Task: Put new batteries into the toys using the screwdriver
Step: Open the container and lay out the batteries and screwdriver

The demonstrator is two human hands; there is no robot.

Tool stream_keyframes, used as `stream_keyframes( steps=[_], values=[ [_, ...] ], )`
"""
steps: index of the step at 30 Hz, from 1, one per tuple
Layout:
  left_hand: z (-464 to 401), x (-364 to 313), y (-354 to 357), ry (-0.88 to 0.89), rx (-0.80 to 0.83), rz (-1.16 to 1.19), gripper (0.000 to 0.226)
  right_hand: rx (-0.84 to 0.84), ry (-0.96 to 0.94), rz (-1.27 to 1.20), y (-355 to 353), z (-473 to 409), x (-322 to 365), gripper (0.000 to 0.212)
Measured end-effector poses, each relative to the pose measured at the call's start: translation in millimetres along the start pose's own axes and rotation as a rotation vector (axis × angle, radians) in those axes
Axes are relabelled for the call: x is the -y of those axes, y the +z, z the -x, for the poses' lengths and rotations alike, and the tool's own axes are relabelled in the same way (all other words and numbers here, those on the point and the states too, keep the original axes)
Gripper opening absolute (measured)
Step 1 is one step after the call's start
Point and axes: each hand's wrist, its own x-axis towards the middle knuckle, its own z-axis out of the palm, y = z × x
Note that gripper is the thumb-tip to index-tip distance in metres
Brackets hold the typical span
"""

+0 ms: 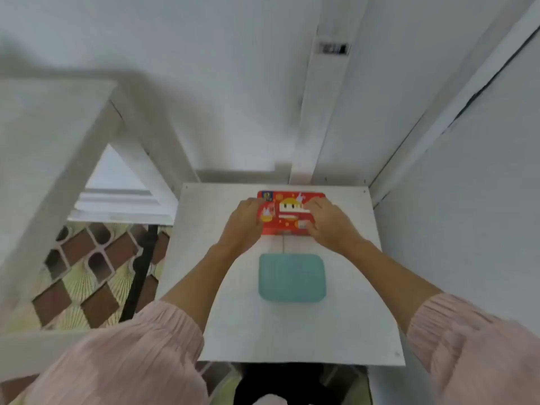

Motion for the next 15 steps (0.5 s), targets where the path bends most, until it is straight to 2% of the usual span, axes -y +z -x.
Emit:
stream_keyframes(
  steps=[7,10,13,15],
  values=[
    [27.5,84.2,90.4,-0.261,0.333,0.053,0.072,0.457,0.053,0.131,103.9,35.5,-22.7,0.077],
    [29.3,101.5,114.5,-0.316,0.371,0.11,0.081,0.577,0.034,0.258,134.1,39.4,-31.3,0.098],
    [30.1,109.9,127.1,-0.365,0.367,0.18,0.084,0.606,0.04,0.352,148.8,39.5,-39.7,0.104],
    [29.7,112.0,132.3,-0.375,0.356,0.215,0.079,0.627,0.117,0.343,151.8,39.8,-43.5,0.105]
  ],
)
